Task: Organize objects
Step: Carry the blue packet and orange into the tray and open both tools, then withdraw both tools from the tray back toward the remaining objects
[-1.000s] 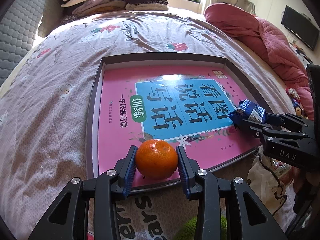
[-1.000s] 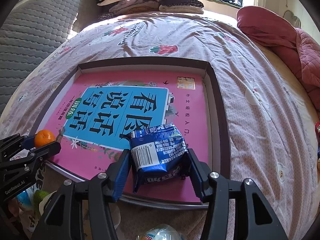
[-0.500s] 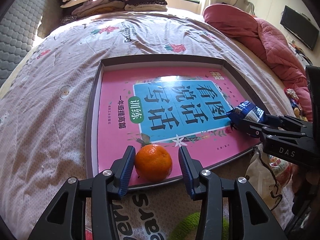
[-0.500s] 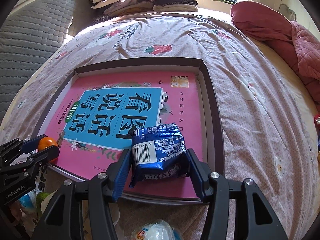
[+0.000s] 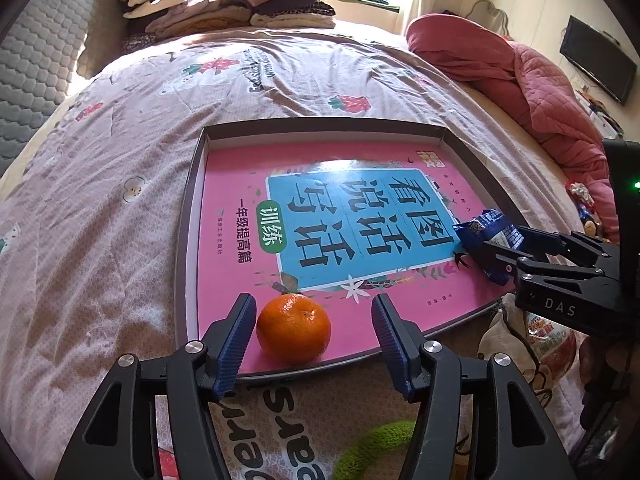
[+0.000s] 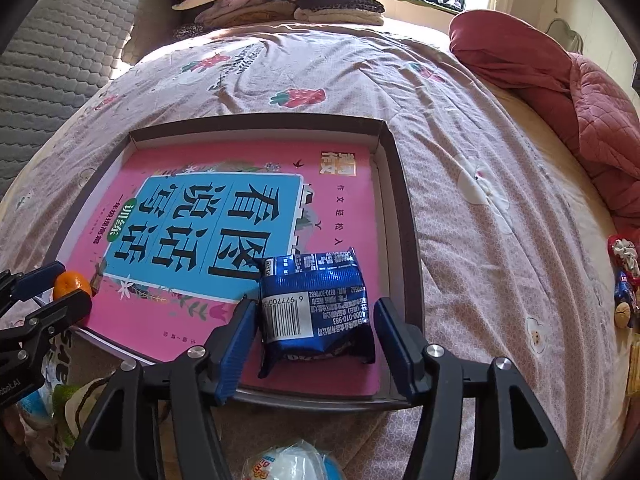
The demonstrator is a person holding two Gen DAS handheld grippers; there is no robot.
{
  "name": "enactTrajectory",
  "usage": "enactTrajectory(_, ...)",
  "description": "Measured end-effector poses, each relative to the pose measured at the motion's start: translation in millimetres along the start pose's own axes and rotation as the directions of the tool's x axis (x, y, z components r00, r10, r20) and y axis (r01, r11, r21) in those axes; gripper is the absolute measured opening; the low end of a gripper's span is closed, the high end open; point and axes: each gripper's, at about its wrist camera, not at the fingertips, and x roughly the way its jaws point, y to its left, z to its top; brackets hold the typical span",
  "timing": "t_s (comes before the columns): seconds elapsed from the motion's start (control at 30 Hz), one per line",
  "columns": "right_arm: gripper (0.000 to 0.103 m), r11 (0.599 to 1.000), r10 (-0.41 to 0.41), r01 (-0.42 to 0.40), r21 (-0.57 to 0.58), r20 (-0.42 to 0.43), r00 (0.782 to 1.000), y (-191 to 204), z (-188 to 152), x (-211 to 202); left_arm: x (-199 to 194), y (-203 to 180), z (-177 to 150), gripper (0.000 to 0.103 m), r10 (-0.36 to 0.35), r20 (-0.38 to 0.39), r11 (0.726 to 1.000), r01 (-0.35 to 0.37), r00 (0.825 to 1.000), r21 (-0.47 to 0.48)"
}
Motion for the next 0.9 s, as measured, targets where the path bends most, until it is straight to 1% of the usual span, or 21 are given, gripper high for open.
enactTrajectory(0.2,0.061,1.000,-0.002,0.002,-0.009,0.049,0.999,0.8,1.8,-17.0,-4.7,1.7,2.1,0.067,0.003,0.016,1.000,-0.003,1.000,-0.011)
enactTrajectory(0.33,0.062,1.000,0.007,-0.006,-0.002,0.065,0.998,3.7,2.3,-25.3,-12.5,0.9,3.0,0.070,0.000,0.046,1.000,0.001,0.999,-0.020)
enactTrajectory(0.4,0.063,1.000,0.009,-0.009,0.003,0.076,0.997,4.8,1.5,-29.3,-17.5,0.6,3.6,0.073,0.002,0.061,1.000,-0.001,0.998,-0.023)
enactTrajectory(0.53,0.065,1.000,0.013,-0.014,0.011,0.102,0.995,6.7,-1.2,-39.1,-26.5,0.9,5.0,0.074,-0.004,0.086,0.999,0.007,0.996,-0.032)
enactTrajectory(0.7,0.065,0.999,0.026,-0.029,0.021,0.126,0.992,7.8,-5.5,-51.0,-37.2,3.5,4.3,0.075,-0.028,0.104,0.998,0.034,0.994,-0.055)
enactTrajectory(0.9,0.065,0.999,0.027,-0.030,0.015,0.144,0.989,11.5,-11.7,-63.8,-52.2,3.7,2.8,0.075,-0.024,0.128,0.998,0.031,0.992,-0.059)
